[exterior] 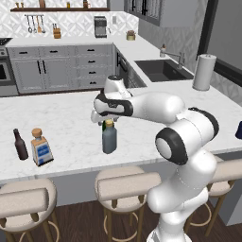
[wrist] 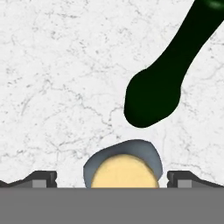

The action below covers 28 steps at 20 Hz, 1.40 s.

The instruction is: Move the plastic bottles in the middle to the plastics group, and the glass bottles in the middle to the glass group.

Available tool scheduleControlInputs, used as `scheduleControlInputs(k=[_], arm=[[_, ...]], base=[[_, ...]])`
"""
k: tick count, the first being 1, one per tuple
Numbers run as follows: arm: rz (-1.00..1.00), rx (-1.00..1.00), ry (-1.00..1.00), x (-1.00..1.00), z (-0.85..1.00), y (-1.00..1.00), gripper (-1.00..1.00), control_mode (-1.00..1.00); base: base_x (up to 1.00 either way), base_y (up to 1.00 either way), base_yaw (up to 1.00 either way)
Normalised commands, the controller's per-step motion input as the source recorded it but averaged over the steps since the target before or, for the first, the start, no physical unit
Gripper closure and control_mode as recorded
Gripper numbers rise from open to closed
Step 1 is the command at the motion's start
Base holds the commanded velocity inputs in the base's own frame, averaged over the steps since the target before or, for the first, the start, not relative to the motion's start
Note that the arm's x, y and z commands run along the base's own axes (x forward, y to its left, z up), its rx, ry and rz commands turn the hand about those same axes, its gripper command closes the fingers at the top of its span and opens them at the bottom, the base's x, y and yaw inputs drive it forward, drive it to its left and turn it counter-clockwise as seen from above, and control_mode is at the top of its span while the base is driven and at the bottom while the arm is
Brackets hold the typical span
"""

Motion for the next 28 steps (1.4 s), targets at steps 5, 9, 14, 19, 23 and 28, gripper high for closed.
scheduleControlInputs(k=[5, 9, 14, 19, 23, 28], arm=[[0.0, 0.0, 0.0, 0.0, -0.15, 0.0, -1.0, -1.0], [0.0, 0.0, 0.0, 0.0, -0.21, -0.15, -1.0, -1.0], [-0.01, 0.0, 0.0, 0.0, 0.0, -0.02, 1.0, -1.0], [0.0, 0.0, -0.09, -0.26, 0.04, 0.01, 1.0, -1.0], [0.01, 0.02, -0.19, -0.41, 0.34, 0.24, 1.0, -1.0], [0.05, 0.01, -0.03, -0.17, 0.4, 0.47, 1.0, -1.0]], base=[[0.0, 0.0, 0.0], [0.0, 0.0, 0.0], [0.0, 0.0, 0.0], [0.0, 0.0, 0.0], [0.0, 0.0, 0.0], [0.0, 0.0, 0.0]])
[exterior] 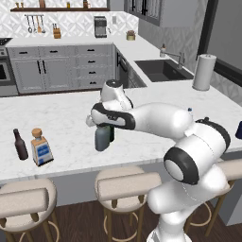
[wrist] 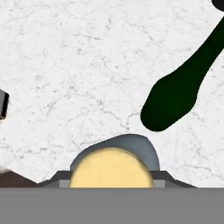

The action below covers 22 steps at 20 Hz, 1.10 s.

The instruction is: Move the plastic bottles in the middle to the plastics group, and the glass bottles in the middle to the glass group.

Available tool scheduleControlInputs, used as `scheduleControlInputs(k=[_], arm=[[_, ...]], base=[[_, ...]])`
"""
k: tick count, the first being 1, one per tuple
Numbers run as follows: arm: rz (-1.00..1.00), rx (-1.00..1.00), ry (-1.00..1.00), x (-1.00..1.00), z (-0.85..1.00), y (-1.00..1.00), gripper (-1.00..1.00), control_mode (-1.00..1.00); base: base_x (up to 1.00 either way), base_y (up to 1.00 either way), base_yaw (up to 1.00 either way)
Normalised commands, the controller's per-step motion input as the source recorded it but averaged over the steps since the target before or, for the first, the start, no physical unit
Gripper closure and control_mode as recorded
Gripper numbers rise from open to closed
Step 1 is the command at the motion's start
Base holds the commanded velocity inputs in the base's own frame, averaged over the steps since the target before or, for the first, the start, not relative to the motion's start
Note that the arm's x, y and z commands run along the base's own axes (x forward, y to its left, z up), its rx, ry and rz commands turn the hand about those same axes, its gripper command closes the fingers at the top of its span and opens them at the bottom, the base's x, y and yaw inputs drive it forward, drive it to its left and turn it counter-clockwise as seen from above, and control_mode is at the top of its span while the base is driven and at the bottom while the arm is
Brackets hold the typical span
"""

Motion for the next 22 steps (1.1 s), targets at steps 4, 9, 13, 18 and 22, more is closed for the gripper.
scheduleControlInputs(k=[4, 9, 13, 18, 22], arm=[[0.13, 0.02, 0.0, 0.02, 0.23, 0.57, 1.0, -1.0], [0.28, 0.04, 0.03, 0.11, 0.02, 0.56, 1.0, -1.0], [0.28, 0.01, 0.04, 0.14, 0.0, 0.64, 1.0, -1.0], [0.07, -0.06, 0.0, 0.01, 0.0, 0.49, 1.0, -1.0], [0.0, -0.06, 0.0, 0.05, -0.08, 0.31, 1.0, -1.0]], base=[[0.0, 0.0, 0.0], [0.0, 0.0, 0.0], [0.0, 0.0, 0.0], [0.0, 0.0, 0.0], [0.0, 0.0, 0.0]])
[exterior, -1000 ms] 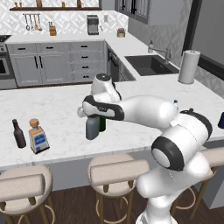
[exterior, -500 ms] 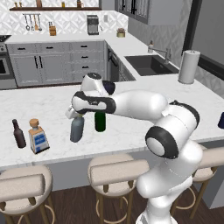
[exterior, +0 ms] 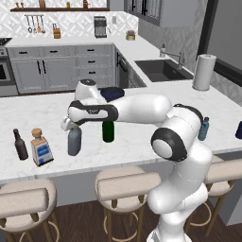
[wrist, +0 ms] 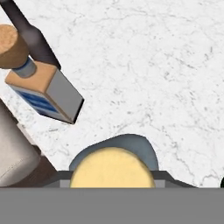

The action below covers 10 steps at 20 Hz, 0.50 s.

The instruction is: Move the plastic bottles in the middle to the plastics group, and the glass bottles in the middle to the glass group.

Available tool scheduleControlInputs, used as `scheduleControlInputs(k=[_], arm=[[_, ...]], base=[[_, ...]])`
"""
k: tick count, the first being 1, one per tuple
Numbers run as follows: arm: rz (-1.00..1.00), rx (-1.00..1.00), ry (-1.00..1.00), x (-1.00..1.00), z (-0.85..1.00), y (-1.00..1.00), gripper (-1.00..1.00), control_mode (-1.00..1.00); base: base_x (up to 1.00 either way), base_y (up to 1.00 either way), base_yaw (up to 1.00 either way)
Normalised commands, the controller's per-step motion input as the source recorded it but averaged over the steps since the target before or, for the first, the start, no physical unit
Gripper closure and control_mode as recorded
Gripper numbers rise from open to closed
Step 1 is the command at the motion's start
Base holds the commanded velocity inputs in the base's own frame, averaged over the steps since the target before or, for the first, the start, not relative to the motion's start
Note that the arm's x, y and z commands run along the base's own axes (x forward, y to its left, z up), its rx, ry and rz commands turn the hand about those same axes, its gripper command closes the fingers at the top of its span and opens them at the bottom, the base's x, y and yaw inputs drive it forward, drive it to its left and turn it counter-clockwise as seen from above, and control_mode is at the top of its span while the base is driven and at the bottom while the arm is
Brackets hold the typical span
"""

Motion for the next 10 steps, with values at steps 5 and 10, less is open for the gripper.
scheduleControlInputs(k=[5, 10], arm=[[0.0, -0.05, 0.0, 0.2, -0.16, 0.32, 1.0, -1.0], [0.03, 0.0, 0.0, 0.22, -0.19, 0.21, 1.0, -1.0]], base=[[0.0, 0.0, 0.0], [0.0, 0.0, 0.0]])
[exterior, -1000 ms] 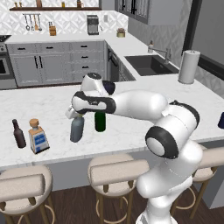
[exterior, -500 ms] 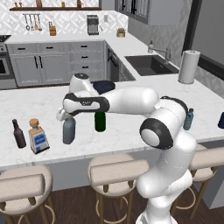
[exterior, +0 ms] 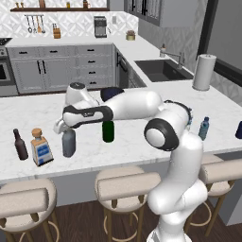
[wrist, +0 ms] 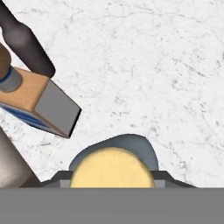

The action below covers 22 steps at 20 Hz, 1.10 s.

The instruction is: Move the plastic bottles in the middle to the plastics group, and the glass bottles in the middle to the glass group.

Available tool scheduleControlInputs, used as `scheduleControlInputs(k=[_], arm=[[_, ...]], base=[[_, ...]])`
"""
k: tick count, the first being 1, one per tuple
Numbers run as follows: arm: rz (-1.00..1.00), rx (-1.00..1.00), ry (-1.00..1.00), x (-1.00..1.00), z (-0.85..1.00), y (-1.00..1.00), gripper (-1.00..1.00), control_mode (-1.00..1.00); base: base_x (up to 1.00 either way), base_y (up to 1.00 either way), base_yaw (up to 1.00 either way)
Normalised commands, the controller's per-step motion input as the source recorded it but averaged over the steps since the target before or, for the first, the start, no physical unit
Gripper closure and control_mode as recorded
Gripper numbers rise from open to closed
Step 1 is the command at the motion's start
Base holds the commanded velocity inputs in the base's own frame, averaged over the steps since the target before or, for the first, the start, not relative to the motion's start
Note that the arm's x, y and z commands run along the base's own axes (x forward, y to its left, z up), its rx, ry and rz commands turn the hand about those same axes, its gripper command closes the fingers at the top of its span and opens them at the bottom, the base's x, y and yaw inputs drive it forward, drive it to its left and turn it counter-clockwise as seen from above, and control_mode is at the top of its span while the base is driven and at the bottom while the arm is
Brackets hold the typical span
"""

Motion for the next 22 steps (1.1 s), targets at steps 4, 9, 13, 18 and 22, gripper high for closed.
scheduleControlInputs(k=[4, 9, 13, 18, 22], arm=[[0.04, 0.0, 0.0, 0.02, -0.07, 0.32, 1.0, -1.0], [0.0, 0.0, 0.0, 0.24, -0.13, 0.33, 1.0, -1.0], [0.0, -0.01, -0.04, 0.42, -0.1, 0.11, 1.0, -1.0], [0.0, -0.01, -0.01, 0.12, 0.0, 0.34, 1.0, -1.0], [0.0, 0.0, -0.03, 0.0, 0.0, 0.23, 1.0, -1.0]], base=[[0.0, 0.0, 0.0], [0.0, 0.0, 0.0], [0.0, 0.0, 0.0], [0.0, 0.0, 0.0], [0.0, 0.0, 0.0]])
